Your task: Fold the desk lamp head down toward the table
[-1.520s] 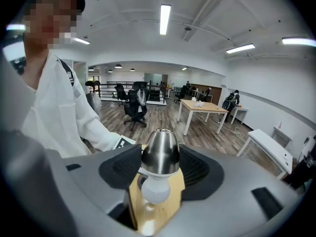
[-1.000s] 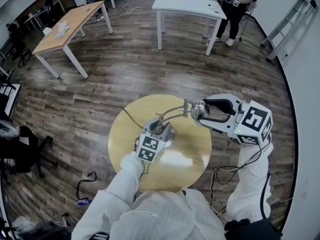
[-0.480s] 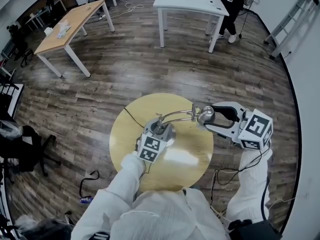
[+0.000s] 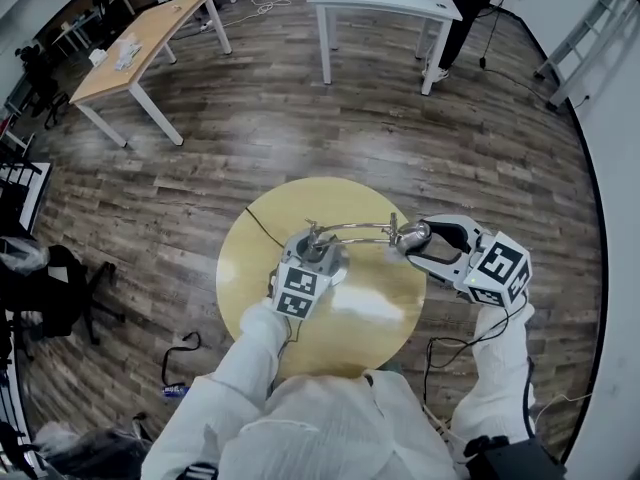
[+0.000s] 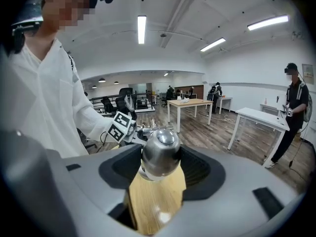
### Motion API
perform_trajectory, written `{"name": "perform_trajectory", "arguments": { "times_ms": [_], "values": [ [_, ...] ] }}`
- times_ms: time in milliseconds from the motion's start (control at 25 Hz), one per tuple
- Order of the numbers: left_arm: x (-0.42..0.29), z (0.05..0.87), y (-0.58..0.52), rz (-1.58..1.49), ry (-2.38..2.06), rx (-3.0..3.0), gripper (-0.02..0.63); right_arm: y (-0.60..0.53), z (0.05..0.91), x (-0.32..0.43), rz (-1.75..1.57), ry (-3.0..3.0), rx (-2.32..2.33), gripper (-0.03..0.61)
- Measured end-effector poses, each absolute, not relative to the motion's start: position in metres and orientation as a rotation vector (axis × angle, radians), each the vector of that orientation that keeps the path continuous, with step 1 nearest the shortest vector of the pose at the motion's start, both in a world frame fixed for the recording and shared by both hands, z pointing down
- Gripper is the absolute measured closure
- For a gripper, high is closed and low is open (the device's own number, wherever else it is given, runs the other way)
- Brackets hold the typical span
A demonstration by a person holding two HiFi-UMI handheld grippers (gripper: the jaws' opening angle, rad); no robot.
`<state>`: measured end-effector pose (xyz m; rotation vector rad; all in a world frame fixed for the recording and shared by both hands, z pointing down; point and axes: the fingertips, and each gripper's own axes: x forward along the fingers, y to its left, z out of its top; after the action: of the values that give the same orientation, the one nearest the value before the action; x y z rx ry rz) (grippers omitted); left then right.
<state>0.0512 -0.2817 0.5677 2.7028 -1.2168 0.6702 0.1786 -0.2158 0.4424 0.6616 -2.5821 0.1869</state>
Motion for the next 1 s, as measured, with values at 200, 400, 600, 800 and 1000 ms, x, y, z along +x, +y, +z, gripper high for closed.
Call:
{"name": "perform_trajectory", "arguments": {
  "times_ms": [200,400,600,800,1000],
  "values": [
    [0.053,0.569,-0.283,0.679,-1.243,2.688,0.502,-0.215,0.462,0.185,0.232,-2.580,0.666,0.347],
    [0.052,0.568,-0.285,0.671,-1.280,2.668,0.502,-0.216,0.483,0.189,0.274,-2.563,0.667,0.345],
    [0.053,0.568,-0.285,0.662,-1.304,2.658,0.502,-0.214,0.532,0.187,0.351,-2.487,0.652,0.337],
    [0.054,0.567,-0.284,0.657,-1.299,2.666,0.502,-0.214,0.567,0.178,0.456,-2.480,0.637,0.336],
    [0.052,0.566,-0.285,0.644,-1.303,2.674,0.502,-0.217,0.584,0.170,0.497,-2.472,0.609,0.334]
  ]
}}
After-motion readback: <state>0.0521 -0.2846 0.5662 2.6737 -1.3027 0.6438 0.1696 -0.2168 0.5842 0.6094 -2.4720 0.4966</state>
